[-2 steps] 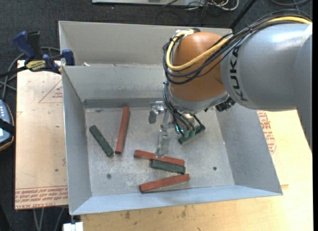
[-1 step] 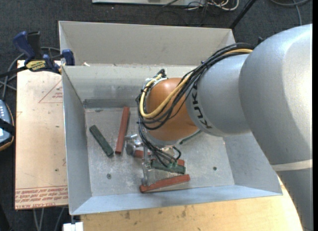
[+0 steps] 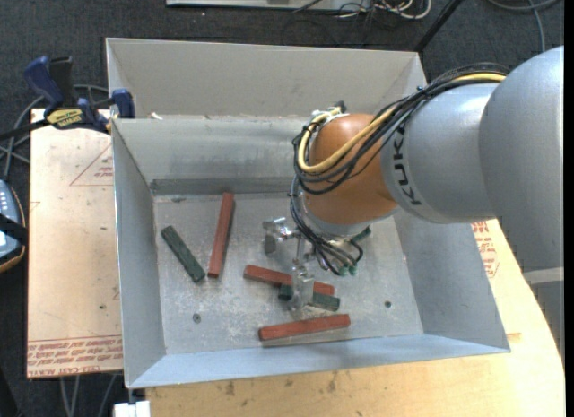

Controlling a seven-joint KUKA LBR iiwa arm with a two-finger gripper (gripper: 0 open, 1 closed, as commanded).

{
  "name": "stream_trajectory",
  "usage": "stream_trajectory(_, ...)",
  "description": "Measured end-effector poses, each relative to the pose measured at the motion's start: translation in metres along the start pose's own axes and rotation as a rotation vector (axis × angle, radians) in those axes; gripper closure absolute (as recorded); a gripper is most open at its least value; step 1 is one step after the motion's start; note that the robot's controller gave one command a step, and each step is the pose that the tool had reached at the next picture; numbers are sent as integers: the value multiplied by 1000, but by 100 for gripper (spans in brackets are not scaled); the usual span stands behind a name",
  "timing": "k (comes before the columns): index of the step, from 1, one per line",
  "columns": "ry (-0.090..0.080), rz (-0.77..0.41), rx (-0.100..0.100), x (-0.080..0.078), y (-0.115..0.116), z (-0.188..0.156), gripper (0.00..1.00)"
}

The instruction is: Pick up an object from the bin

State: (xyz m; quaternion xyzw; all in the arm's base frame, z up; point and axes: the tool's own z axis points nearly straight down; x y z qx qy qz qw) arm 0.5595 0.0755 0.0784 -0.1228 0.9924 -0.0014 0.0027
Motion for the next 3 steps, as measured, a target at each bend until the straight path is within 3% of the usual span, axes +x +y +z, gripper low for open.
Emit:
stream_trajectory(1,0,-91,-1,-16,-56,9,0)
stream_trajectory(2,2,-94,-4,-16,-52,8,100)
stream_trajectory(3,-7,-302,-1,-33,-67,-148,100)
